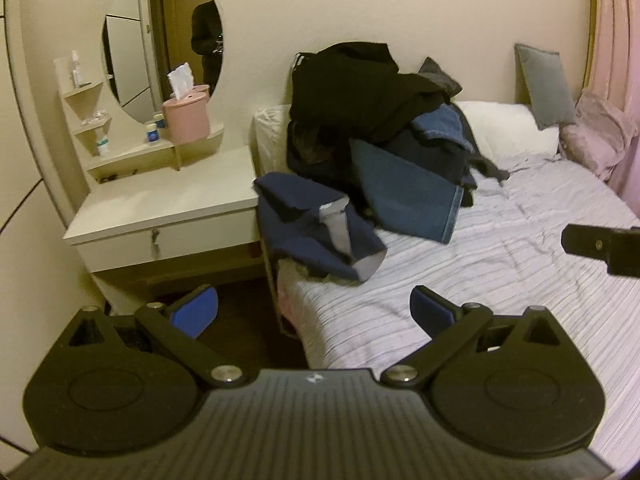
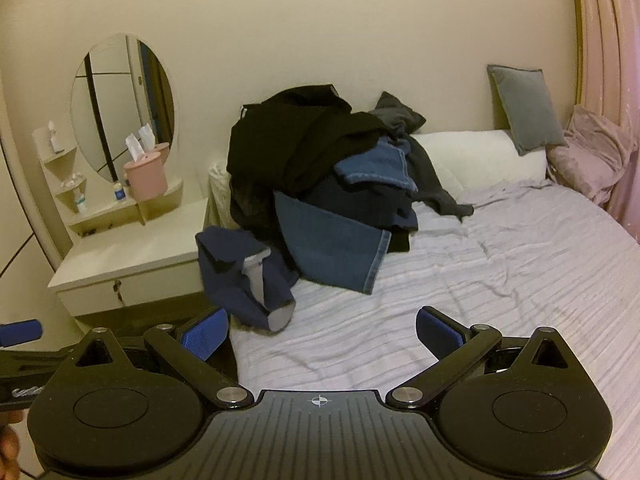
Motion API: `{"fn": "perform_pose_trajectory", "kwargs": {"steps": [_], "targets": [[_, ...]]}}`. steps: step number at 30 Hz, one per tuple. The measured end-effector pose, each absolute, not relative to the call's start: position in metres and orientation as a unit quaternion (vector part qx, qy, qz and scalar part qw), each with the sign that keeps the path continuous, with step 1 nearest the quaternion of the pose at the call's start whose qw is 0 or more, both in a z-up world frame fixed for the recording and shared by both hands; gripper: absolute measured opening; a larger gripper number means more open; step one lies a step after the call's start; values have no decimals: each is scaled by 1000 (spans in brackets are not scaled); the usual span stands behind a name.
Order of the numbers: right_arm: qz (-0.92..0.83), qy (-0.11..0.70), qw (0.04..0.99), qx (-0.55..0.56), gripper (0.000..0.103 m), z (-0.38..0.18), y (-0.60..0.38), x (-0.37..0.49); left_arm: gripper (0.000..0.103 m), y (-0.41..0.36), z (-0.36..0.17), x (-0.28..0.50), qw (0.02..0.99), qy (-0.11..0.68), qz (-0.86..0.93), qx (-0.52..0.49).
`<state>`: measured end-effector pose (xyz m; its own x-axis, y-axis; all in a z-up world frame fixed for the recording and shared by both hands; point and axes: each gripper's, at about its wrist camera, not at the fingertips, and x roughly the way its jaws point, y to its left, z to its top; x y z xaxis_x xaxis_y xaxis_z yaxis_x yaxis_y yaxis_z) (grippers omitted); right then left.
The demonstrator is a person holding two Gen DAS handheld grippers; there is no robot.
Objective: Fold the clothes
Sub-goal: 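Move both tools toward the clothes pile on the bed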
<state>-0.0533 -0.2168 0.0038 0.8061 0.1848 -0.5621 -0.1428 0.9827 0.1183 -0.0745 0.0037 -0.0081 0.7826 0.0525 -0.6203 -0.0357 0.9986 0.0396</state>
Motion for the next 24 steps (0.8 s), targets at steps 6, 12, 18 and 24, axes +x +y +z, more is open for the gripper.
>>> {"fn": "perform_pose_trajectory", "kwargs": {"steps": [6, 12, 18, 24], "targets": [[101, 316, 942, 51, 103, -10, -215, -65, 101, 13, -12, -96, 937, 346, 38, 23], [101, 325, 940, 40, 103, -10, -197, -59, 101, 29, -12, -80, 940, 341, 26, 16], [91, 324, 941, 25, 103, -7, -179, -34, 101, 46, -9, -48, 941, 338, 17, 5], [90, 329, 940, 17, 103, -8, -169, -15, 101, 53, -11, -35, 940, 341, 12, -2]]}}
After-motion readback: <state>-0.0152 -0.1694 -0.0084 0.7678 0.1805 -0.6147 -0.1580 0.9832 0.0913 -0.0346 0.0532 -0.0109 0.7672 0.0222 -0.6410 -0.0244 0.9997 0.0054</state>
